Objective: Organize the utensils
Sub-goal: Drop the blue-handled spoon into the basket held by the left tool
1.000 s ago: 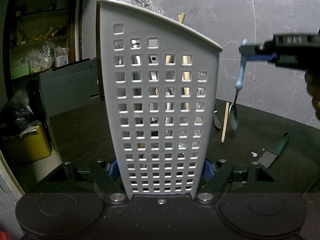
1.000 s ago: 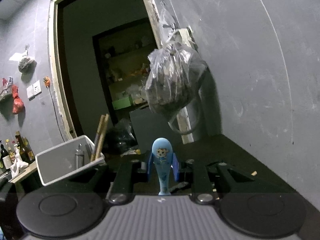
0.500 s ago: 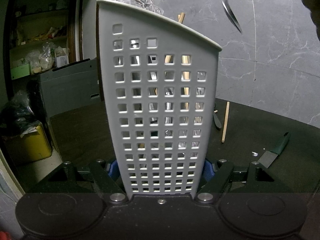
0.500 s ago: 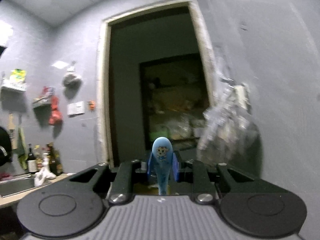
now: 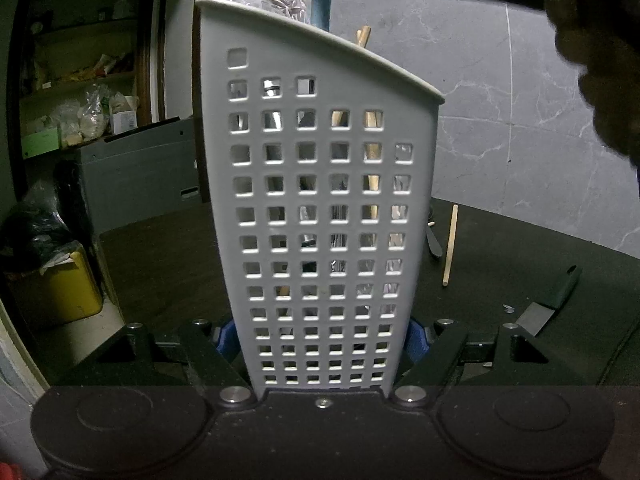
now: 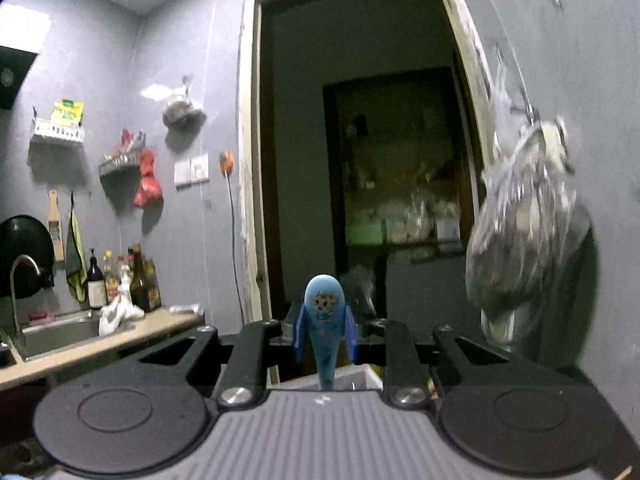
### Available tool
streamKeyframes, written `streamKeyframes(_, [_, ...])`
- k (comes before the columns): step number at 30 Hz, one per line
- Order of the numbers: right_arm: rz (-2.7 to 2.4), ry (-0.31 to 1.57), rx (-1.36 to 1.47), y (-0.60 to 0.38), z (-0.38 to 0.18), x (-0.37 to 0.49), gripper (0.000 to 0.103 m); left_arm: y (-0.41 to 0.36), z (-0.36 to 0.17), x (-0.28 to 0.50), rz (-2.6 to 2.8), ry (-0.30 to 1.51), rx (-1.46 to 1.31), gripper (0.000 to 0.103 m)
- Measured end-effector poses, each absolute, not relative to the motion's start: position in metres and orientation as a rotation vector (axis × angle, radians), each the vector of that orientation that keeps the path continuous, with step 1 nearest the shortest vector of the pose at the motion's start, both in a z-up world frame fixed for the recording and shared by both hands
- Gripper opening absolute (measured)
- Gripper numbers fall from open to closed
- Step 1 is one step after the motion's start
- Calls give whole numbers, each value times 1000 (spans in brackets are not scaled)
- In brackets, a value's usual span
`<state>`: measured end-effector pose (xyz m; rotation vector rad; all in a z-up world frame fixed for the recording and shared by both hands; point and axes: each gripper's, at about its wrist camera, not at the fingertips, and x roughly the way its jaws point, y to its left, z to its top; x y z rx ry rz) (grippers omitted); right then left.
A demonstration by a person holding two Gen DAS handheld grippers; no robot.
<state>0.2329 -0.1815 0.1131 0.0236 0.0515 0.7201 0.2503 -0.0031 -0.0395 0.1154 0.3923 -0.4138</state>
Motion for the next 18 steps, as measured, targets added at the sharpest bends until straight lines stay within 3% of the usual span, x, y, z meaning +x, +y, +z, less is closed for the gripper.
streamKeyframes(14, [706,199,20,-189,64,244,23,-3,-40,251,-414,393,116,77])
streamKeyframes(18, [726,209,-8,-189,62,241,29,-3,-40,251,-415,393,116,77])
